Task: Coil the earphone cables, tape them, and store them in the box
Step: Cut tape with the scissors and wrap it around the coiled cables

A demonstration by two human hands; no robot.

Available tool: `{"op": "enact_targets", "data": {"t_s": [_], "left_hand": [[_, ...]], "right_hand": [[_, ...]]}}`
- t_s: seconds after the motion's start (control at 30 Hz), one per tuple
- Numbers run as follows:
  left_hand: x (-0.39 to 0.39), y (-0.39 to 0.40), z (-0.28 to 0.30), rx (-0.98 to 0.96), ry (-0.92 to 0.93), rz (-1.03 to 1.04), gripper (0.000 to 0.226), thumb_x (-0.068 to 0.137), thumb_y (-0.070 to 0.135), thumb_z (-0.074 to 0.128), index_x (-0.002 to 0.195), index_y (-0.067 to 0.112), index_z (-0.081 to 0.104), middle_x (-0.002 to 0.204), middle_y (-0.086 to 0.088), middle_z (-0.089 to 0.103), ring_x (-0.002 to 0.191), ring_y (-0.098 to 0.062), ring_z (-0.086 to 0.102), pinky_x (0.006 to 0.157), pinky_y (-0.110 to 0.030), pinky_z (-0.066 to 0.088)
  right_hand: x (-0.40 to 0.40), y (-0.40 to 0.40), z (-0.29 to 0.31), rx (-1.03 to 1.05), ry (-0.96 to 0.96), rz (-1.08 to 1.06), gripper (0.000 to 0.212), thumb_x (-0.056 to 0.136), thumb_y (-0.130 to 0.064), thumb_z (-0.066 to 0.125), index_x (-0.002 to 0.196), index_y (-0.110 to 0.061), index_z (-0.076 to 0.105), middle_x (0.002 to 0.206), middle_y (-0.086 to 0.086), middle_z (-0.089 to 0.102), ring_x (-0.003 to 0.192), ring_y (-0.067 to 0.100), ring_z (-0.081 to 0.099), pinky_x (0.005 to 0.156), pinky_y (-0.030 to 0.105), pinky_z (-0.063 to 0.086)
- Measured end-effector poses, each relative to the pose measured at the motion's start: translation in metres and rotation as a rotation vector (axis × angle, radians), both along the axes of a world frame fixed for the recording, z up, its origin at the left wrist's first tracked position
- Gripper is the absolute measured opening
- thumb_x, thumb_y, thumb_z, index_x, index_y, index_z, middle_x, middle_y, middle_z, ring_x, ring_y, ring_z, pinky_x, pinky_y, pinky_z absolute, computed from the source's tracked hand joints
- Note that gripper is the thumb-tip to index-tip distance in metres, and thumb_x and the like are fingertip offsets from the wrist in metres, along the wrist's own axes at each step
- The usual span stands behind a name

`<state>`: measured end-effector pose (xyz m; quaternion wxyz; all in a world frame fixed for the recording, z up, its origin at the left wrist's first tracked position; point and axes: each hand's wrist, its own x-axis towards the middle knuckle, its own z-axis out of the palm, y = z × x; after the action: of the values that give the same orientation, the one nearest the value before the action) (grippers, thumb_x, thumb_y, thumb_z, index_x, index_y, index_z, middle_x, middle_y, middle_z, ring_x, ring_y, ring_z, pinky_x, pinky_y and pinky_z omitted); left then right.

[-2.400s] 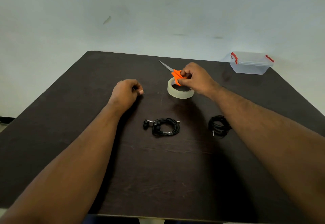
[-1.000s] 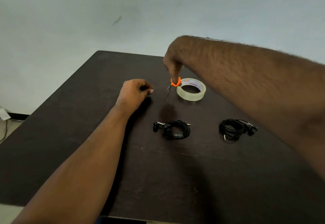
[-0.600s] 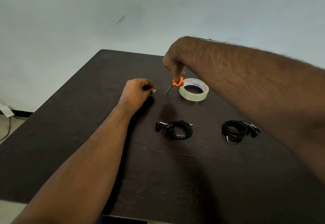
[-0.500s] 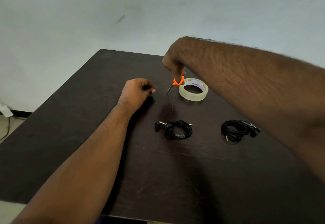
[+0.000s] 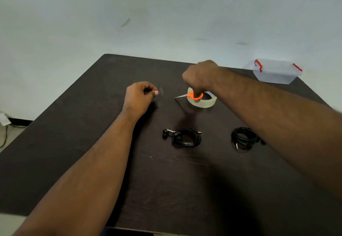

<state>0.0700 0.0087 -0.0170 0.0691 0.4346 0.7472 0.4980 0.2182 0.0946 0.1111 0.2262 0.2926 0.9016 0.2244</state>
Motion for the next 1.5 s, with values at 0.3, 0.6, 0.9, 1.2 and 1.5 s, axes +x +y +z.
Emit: {"op": "enact_targets", "data": {"t_s": [0.3,0.6,0.9,1.2,1.5], "left_hand": [[0.002,-0.001,-0.002,0.015,-0.033,-0.024,0.003,0.085,0.017,0.072,0.082,0.016,0.072,0.081,0.007,0.069,0.073,-0.003,0.062,0.064,-0.009,0.044],[0.019,-0.008,0.011,0.231,-0.452,-0.265,0.008,0.083,0.007,0.07,0.078,0.013,0.069,0.09,-0.007,0.076,0.084,-0.012,0.068,0.071,-0.024,0.049],[0.025,-0.012,0.016,0.17,-0.576,-0.533,0.004,0.084,0.01,0.07,0.084,0.014,0.068,0.099,-0.011,0.075,0.086,-0.02,0.065,0.07,-0.031,0.046],[0.028,-0.013,0.017,0.13,-0.591,-0.58,0.007,0.077,0.009,0.075,0.08,0.015,0.073,0.085,-0.013,0.073,0.071,-0.018,0.064,0.061,-0.029,0.041],[0.028,-0.012,0.015,0.077,-0.498,-0.51,0.007,0.08,0.014,0.075,0.086,0.011,0.072,0.089,-0.014,0.075,0.07,-0.015,0.062,0.058,-0.025,0.042]], "right_hand": [[0.047,-0.008,-0.066,-0.042,0.406,0.061,0.012,0.087,-0.013,0.055,0.092,-0.014,0.067,0.106,0.004,0.054,0.089,0.025,0.059,0.058,0.03,0.041],[0.046,0.006,-0.055,-0.486,0.243,-0.156,0.028,0.085,-0.013,0.066,0.064,-0.013,0.048,0.08,0.01,0.066,0.046,0.017,0.057,0.051,0.025,0.045],[0.056,0.017,-0.051,-0.991,1.21,-0.14,0.03,0.081,-0.021,0.075,0.11,-0.023,0.066,0.103,-0.006,0.062,0.067,0.009,0.057,0.058,0.027,0.051],[0.047,0.014,-0.066,-1.306,1.212,-0.228,0.019,0.077,-0.017,0.077,0.094,-0.01,0.072,0.114,-0.002,0.069,0.101,0.013,0.064,0.082,0.033,0.051],[0.074,0.02,-0.072,-1.239,1.464,-0.278,0.014,0.077,-0.003,0.075,0.074,-0.008,0.063,0.084,0.009,0.071,0.079,0.02,0.065,0.064,0.028,0.053]]}}
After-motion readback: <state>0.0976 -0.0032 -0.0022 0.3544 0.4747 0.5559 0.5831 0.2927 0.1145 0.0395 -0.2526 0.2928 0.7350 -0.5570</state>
